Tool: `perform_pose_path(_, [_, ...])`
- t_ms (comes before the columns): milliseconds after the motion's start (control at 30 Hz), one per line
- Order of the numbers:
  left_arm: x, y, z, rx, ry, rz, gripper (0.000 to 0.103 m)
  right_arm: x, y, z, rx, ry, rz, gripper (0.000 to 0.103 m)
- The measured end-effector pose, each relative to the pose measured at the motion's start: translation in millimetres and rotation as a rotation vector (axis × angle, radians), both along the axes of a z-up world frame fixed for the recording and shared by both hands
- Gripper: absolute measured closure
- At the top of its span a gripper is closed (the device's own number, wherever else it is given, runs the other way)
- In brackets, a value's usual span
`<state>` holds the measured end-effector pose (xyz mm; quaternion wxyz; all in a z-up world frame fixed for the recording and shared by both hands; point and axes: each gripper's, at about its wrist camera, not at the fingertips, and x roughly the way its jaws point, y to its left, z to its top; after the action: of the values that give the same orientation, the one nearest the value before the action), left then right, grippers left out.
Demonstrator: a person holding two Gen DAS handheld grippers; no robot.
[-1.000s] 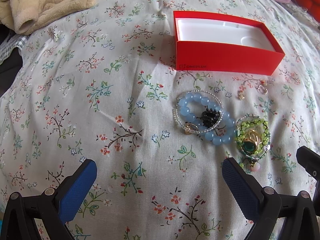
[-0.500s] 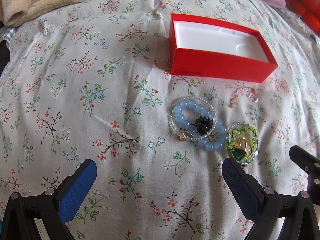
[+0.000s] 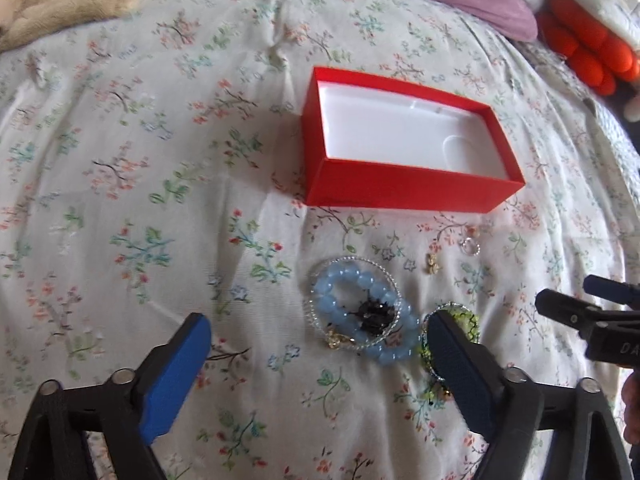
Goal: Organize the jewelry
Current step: 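Close the left gripper on the silver bead bracelet while the right gripper grasps the green beaded bracelet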
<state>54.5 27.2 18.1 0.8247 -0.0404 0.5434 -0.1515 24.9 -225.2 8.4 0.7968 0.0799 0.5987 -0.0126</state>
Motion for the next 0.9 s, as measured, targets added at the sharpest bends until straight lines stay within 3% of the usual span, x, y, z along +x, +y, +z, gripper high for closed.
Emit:
perform_pose_path(167, [17.4,-2.2,-18.1,-0.054,0.073,0.000,0.043,8.4,-12.2,-2.3,0.070,-0.013,-0.032,0.000])
perform_pose_path(367, [31.8,3.1,-41.8,-0.057,0.157,0.030,0.063,21.3,-18.5,-16.1,0.153,0.003,-0.068,0.014])
perform_pose_path(500, [34.7,0.1,-49.3,-0.032,0.168,0.010,0.069,27.5,-11.3,-22.7,0.154,0.010,-0.045,0.019])
perform_pose_path(767, [34.5,-12.3,-54.1,0.013,0.154,-0.057,0.075,39.2,5.7,-29.8,0.126,0.019,-0.010,0.020])
perform_pose_path(833, [33.4,-16.0,-53.9,0.029,0.142,-0.072,0.079,39.5,9.2,-29.1,0.131,0.020,-0.001,0.022])
perform_pose_path(900, [32.9,-20.4,-54.4,0.028,0.138,-0.083,0.087,39.8,14.1,-29.1,0.144,0.024,0.011,0.032])
